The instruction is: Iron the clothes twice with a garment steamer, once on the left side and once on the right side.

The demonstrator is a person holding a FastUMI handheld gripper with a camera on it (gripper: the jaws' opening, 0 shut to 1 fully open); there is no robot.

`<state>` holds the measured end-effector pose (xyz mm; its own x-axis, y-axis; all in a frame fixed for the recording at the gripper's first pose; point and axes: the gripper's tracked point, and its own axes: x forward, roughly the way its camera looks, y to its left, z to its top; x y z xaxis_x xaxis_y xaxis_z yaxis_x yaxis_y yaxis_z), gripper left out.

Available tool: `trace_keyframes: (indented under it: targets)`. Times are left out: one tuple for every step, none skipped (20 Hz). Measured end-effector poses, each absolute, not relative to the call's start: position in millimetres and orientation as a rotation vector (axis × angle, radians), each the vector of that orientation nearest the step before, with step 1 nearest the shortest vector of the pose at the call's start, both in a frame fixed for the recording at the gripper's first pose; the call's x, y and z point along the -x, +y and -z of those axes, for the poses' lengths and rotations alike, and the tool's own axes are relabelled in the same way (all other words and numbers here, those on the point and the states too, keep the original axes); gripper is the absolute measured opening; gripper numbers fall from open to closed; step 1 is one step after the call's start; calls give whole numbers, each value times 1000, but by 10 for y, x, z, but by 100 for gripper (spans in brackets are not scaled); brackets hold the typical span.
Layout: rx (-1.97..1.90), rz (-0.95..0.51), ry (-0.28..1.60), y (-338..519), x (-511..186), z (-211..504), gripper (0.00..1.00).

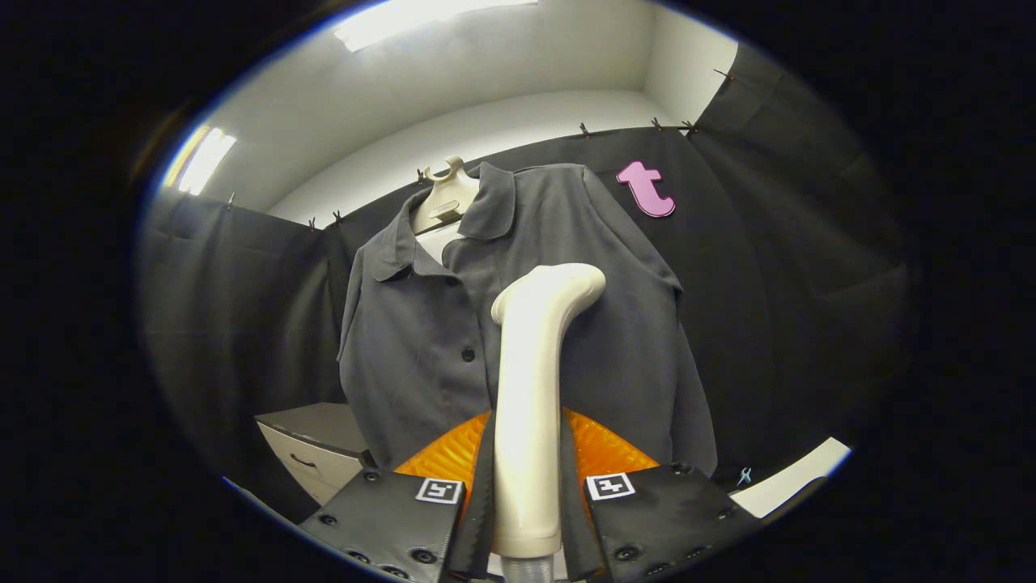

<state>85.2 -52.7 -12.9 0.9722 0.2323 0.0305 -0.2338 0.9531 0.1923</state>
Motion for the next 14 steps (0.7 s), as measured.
trace_keyframes:
  targets:
    - [-196, -234, 2, -536, -836, 184, 42]
    - [-196, -231, 10, -547, -827, 222, 42]
    - [-197, -230, 16, -542, -814, 262, 42]
    - [-199, -231, 21, -535, -800, 292, 42]
    - [-200, -232, 27, -527, -792, 332, 42]
    - [-199, -233, 33, -532, -769, 381, 42]
    - [-198, -232, 38, -529, -761, 422, 42]
    - [-195, -232, 44, -533, -751, 449, 42]
    - [-194, -231, 49, -541, -731, 485, 42]
    - [-194, -230, 52, -539, -723, 509, 42]
    - [-195, -229, 56, -541, -706, 543, 42]
    - [-195, -229, 63, -542, -692, 586, 42]
    - [-190, -229, 71, -543, -682, 635, 42]
    - [-187, -227, 76, -543, -665, 675, 42]
